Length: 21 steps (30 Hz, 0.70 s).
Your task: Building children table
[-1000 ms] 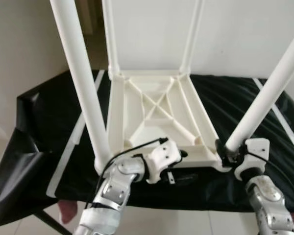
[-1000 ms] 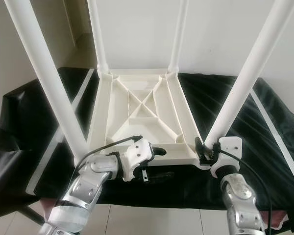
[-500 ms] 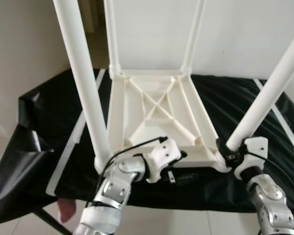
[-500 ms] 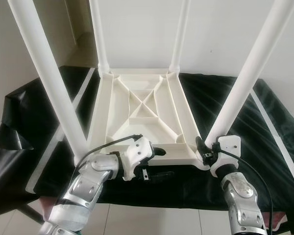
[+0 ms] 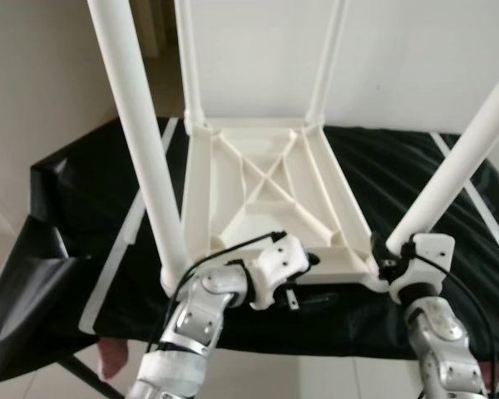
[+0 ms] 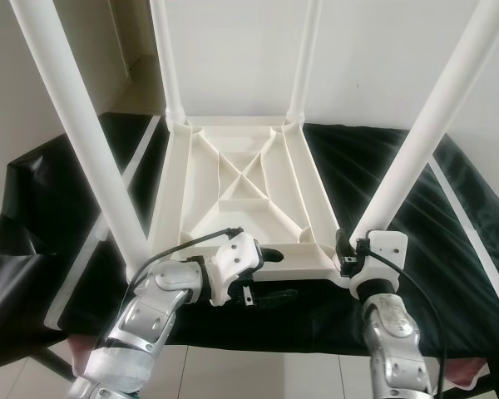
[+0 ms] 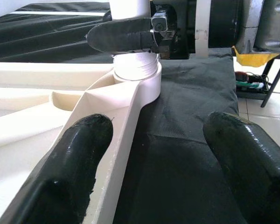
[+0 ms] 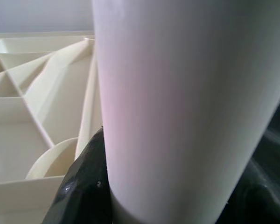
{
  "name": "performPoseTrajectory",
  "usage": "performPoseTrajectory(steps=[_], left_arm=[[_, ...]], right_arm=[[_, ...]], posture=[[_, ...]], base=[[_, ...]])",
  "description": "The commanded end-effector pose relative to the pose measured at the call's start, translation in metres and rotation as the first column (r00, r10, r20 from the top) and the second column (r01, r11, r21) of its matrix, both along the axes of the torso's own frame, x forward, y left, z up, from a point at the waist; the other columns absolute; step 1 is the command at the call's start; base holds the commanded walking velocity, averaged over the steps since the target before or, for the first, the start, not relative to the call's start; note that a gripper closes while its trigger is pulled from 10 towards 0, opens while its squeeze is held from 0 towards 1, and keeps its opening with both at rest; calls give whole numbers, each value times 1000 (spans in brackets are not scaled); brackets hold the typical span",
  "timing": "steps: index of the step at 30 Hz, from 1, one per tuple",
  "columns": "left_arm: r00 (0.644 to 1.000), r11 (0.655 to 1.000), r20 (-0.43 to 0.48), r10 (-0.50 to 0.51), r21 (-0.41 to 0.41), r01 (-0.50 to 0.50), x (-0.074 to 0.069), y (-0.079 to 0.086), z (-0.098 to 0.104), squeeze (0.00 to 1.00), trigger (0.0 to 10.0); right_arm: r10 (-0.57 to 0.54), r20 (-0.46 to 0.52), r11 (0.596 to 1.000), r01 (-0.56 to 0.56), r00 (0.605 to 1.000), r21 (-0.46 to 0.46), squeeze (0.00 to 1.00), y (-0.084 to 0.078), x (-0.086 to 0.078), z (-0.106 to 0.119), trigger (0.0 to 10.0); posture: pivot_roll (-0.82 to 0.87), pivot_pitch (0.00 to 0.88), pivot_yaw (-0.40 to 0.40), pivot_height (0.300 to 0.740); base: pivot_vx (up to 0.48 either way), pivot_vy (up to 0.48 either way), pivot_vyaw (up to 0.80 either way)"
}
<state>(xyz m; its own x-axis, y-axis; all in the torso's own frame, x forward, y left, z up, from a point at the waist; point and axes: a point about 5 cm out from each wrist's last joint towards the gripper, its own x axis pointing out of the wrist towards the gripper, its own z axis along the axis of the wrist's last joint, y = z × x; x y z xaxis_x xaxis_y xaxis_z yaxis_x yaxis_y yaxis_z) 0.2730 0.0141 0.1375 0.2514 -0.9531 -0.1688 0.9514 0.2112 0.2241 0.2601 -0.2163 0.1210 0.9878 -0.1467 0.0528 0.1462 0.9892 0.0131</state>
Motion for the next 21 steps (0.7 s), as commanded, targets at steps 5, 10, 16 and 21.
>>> performPoseTrajectory(steps=[5, 10, 16, 21], left_arm=[[981, 983, 56, 184, -20, -184, 8, 2, -1, 0, 10000], [980, 981, 47, 194, -31, -193, 8, 2, 0, 0, 10000], [982, 982, 44, 186, -29, -184, 5, 2, -1, 0, 10000], [981, 982, 44, 190, -30, -188, 6, 3, 0, 0, 10000]], right_arm=[[-241, -163, 970, 245, 957, 2, 0, 12, -16, -29, 10000], [-328, -207, 938, 343, 922, 40, 0, 27, -22, -37, 10000], [-269, -191, 953, 290, 944, 89, 0, 35, -18, -31, 10000], [-260, -186, 957, 278, 948, 78, 0, 40, -18, -28, 10000]], posture=[[-41, 0, -26, 740], [-31, 0, -28, 740], [-35, 0, -27, 740], [-34, 0, -30, 740]], base=[[0, 0, 0], [0, 0, 0], [0, 0, 0], [0, 0, 0]])
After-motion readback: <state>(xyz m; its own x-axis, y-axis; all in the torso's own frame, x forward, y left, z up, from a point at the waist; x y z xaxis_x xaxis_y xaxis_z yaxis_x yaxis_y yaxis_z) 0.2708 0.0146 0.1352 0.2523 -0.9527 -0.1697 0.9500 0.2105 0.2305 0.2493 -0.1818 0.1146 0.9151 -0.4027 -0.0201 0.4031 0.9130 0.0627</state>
